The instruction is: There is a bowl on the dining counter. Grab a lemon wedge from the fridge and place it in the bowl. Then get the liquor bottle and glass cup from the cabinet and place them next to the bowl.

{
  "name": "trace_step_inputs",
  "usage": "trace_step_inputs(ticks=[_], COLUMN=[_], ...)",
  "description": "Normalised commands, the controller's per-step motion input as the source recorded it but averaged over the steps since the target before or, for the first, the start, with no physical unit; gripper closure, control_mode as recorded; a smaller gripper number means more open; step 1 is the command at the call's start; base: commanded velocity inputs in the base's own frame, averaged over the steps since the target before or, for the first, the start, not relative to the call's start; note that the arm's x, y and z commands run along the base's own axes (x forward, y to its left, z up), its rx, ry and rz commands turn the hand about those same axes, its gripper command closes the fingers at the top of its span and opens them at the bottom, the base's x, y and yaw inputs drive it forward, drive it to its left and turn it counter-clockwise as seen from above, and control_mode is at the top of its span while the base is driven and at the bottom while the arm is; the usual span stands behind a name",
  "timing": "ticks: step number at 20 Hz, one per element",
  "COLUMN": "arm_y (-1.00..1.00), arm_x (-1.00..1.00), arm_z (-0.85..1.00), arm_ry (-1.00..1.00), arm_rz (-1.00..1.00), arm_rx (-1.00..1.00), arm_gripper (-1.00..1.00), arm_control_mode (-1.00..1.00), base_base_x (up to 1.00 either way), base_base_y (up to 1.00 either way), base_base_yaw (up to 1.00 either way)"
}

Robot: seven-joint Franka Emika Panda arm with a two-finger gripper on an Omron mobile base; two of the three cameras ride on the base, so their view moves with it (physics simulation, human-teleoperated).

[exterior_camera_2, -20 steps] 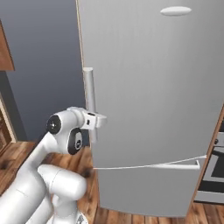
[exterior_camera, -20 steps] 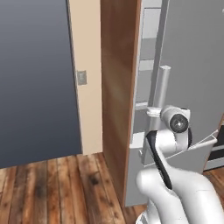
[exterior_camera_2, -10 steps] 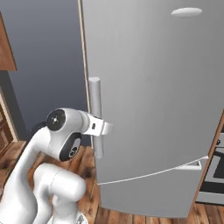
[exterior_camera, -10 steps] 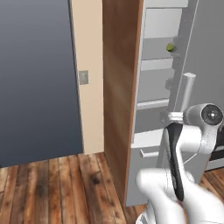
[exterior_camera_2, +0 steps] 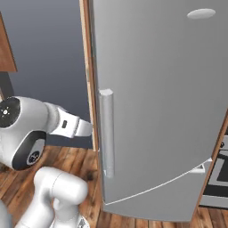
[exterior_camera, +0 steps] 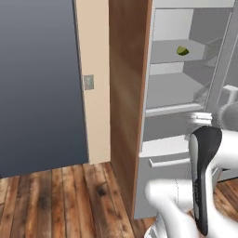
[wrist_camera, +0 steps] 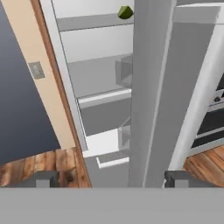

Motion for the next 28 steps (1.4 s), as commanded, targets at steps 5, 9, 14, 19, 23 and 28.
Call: trace_step_inputs(ticks=[5,9,14,19,23,28], arm_y=[1.00,0.60,0.01,-0.37,-0.75,-0.75], arm_x=[-0.86,0.26,0.91,0.72,0.42,0.51], arm_z=[0.52,0.35,0.02,-0.03,-0.26,-0.25], arm_ry=[-0.03,-0.03,0.00,0.00,0.00,0.00], arm_rz=[-0.02,-0.18,-0.23,-0.18,-0.11,-0.08], arm_rx=[-0.04,-0.10,-0.07,-0.08,-0.10,-0.08], arm_gripper=[-1.00,-1.00,-1.00,-1.00,-1.00,-1.00], arm_control_mode=[-1.00,-1.00,-1.00,-1.00,-1.00,-1.00], base_base_x=[0.00,0.00,0.00,0.00,0.00,0.00], base_base_y=[0.00,0.00,0.00,0.00,0.00,0.00], base_base_yaw=[0.00,0.00,0.00,0.00,0.00,0.00])
